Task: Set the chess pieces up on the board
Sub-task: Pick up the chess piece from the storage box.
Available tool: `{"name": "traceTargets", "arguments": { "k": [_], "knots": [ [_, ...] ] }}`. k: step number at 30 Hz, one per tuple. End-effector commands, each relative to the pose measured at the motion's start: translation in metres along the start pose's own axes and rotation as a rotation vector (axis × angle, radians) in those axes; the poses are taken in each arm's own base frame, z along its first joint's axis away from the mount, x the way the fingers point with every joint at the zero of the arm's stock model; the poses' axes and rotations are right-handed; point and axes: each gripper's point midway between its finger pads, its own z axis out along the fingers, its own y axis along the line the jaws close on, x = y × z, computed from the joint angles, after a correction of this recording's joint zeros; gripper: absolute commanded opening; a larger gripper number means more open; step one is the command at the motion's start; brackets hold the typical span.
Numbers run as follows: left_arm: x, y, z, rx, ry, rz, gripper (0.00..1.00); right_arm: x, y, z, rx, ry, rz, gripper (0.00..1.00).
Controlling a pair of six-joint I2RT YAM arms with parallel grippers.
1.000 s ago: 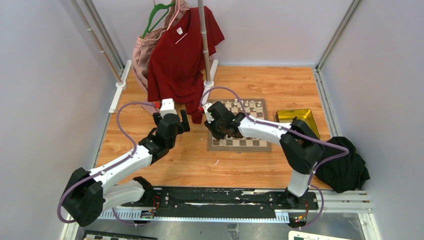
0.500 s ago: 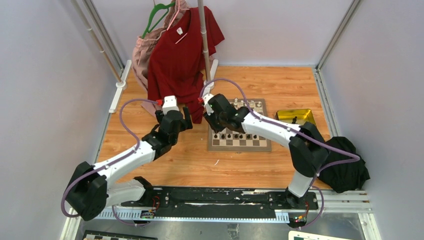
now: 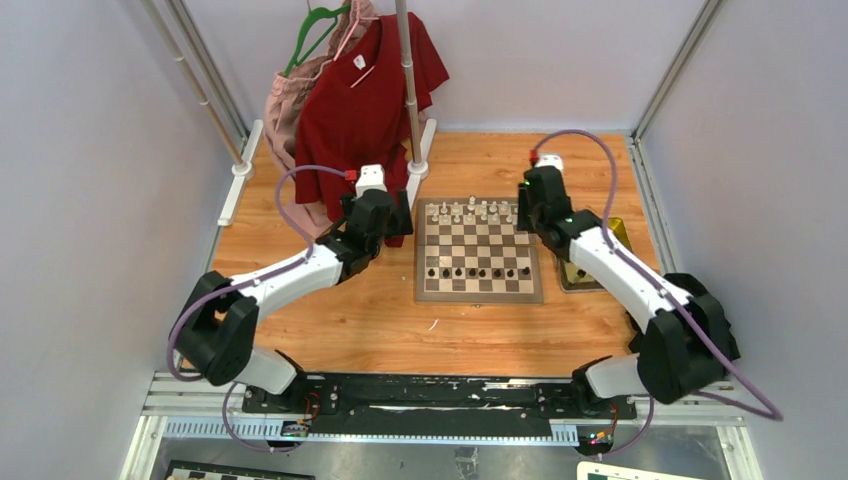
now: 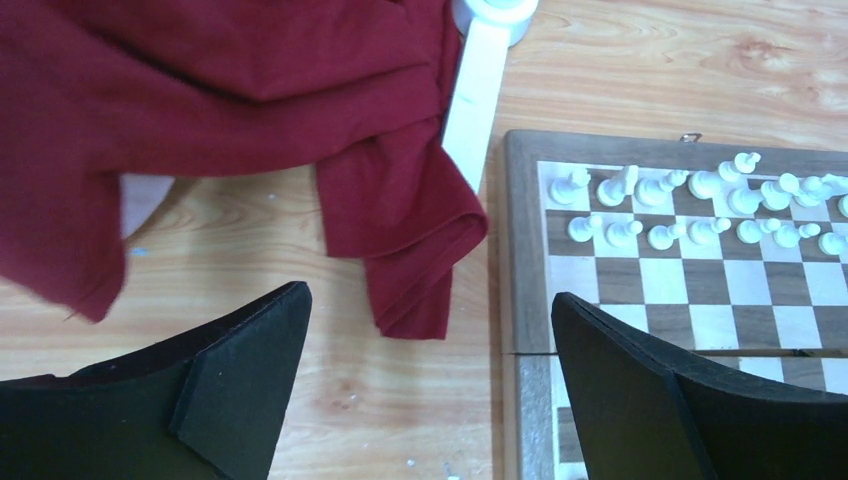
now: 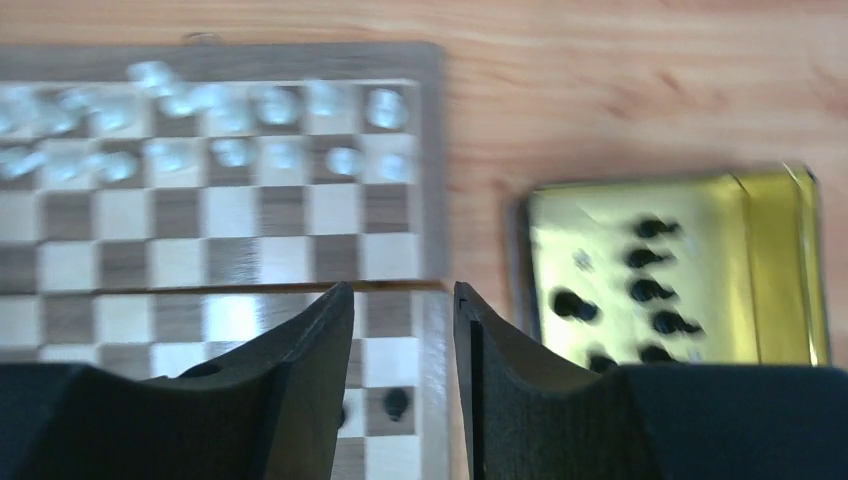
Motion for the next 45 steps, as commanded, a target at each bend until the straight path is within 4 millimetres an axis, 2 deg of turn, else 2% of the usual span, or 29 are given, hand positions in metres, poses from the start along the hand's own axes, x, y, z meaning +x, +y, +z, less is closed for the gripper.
{"name": "traceTargets", "arguments": {
  "k": [1, 4, 7, 13, 24, 38, 41, 45],
  "knots": [
    [-0.010, -0.025, 0.017, 0.067, -0.009, -0.043, 0.97, 0.019, -0.072, -0.014, 0.253, -0.043, 0.226, 0.47],
    [-0.003, -0.034, 0.028, 0.083, 0.014, -0.060, 0.97, 0.039, -0.103, -0.020, 0.339, -0.054, 0.326, 0.49],
    [0.004, -0.040, 0.035, 0.094, 0.032, -0.081, 0.98, 0.058, -0.123, -0.023, 0.401, -0.052, 0.388, 0.50],
    [0.009, -0.045, 0.042, 0.104, 0.042, -0.108, 1.00, 0.083, -0.142, -0.018, 0.429, -0.009, 0.470, 0.50],
    [0.012, -0.045, 0.046, 0.101, 0.048, -0.096, 1.00, 0.100, -0.139, 0.019, 0.348, 0.050, 0.564, 0.47],
    [0.017, -0.045, 0.051, 0.090, 0.056, -0.078, 0.99, 0.108, -0.141, 0.042, 0.341, 0.097, 0.590, 0.45],
    [0.016, -0.045, 0.052, 0.088, 0.055, -0.075, 0.99, 0.108, -0.139, 0.046, 0.332, 0.105, 0.590, 0.42],
    [0.017, -0.043, 0.052, 0.086, 0.055, -0.071, 0.99, 0.109, -0.138, 0.049, 0.330, 0.113, 0.589, 0.33]
  ]
}}
